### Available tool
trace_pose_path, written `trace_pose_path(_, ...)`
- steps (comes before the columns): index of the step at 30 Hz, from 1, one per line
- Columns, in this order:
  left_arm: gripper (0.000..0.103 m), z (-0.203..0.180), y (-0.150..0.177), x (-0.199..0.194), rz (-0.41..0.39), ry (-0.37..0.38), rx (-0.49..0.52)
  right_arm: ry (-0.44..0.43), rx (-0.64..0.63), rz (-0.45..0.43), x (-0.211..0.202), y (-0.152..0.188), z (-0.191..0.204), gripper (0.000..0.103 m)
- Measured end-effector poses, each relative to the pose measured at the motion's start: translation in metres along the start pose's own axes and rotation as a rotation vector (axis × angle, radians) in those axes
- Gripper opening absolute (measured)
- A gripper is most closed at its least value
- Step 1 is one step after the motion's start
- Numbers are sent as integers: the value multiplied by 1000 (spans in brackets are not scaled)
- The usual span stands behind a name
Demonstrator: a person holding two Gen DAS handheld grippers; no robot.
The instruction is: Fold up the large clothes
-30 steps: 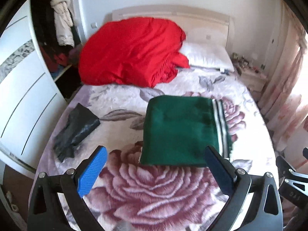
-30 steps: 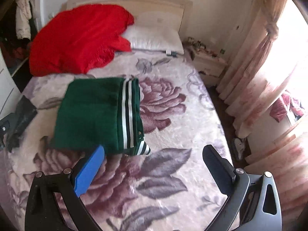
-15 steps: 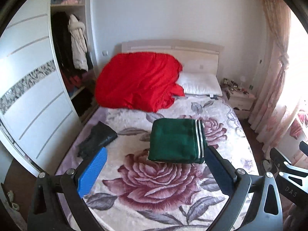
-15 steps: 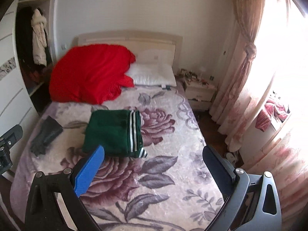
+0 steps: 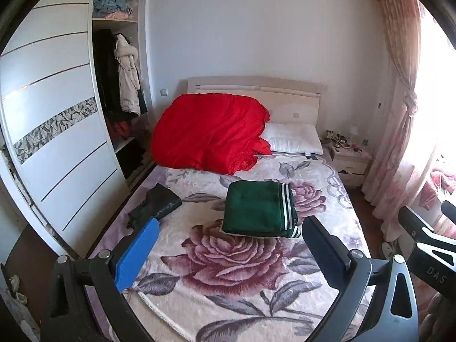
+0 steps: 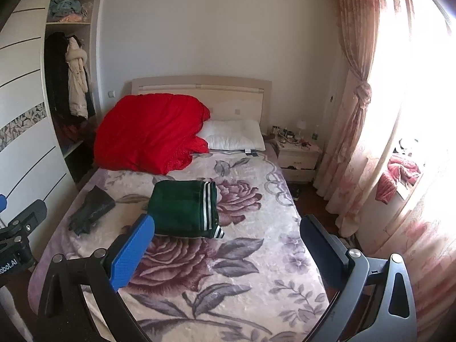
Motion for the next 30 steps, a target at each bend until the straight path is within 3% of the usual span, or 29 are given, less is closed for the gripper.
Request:
trace_pose_path(12, 103, -4, 13, -14, 32, -10, 2, -17, 4, -5, -39, 18, -6, 103)
trace_pose_path(22, 103, -5, 12, -26, 45, -31, -3, -57, -35, 7, -44, -23, -11, 103)
trace_pose_path(30, 103, -5, 10, -35, 35, -28, -1, -89, -49, 8, -43, -35, -10, 103)
Point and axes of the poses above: each gripper's, at about its wrist camera, not at the fingertips, and x roughly the way its jaws point, z to its left, y to its underside, the point moved 9 cm from there along x, roughly the way its jaws point, and after that the axes turned 10 degrees about z, right-handed, at the moved point
